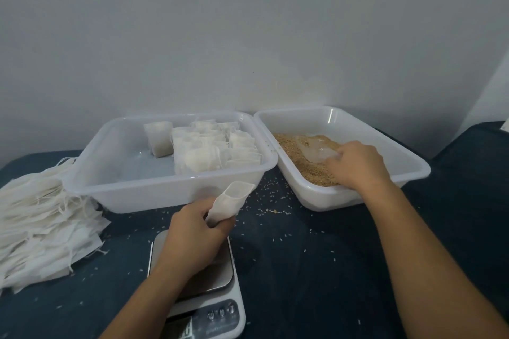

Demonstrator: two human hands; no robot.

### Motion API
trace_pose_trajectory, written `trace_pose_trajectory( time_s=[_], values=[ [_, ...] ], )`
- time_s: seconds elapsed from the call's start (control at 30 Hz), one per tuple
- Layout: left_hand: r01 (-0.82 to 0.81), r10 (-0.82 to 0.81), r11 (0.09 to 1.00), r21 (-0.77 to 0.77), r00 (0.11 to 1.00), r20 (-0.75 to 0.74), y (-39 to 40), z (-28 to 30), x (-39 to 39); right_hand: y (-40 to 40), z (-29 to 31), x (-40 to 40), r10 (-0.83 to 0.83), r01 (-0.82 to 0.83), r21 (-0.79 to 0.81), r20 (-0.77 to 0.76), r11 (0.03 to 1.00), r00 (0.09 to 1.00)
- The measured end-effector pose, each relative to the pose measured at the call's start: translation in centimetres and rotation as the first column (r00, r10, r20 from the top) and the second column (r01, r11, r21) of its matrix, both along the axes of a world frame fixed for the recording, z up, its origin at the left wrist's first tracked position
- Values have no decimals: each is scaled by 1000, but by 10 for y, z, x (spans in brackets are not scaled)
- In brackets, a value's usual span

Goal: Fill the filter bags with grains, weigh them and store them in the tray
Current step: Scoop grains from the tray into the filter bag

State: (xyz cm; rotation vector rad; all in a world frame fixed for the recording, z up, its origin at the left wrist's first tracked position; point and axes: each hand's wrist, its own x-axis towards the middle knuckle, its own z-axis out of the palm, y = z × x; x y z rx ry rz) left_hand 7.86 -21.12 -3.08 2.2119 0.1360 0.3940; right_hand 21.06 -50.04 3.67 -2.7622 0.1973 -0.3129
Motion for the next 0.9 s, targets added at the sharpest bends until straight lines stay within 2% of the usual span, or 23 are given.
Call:
trace_pose_trajectory(
  time_s=[0.27,0.4,0.47,0.57,0.67,0.9],
  values=[
    [17,-17,999,-39,1000,10,-1,2,-2,18,-5,-31,102,-132,132,208,982,973],
    [3,-4,997,-77,1000,-16,0,4,-2,23,1,-55,219,-308,302,296,902,930],
    [-13,10,997,-79,999,-34,0,4,-2,24,9,-70,321,-409,383,272,828,907],
    [-16,14,996,-90,1000,-19,0,5,-2,23,21,-88,479,-504,400,169,766,862],
    [-37,38,994,-100,999,1,2,4,-1,22,34,-100,539,-526,379,81,762,839],
    [-80,80,995,-66,997,3,5,0,2,21,58,-114,564,-550,271,34,790,825]
  ],
)
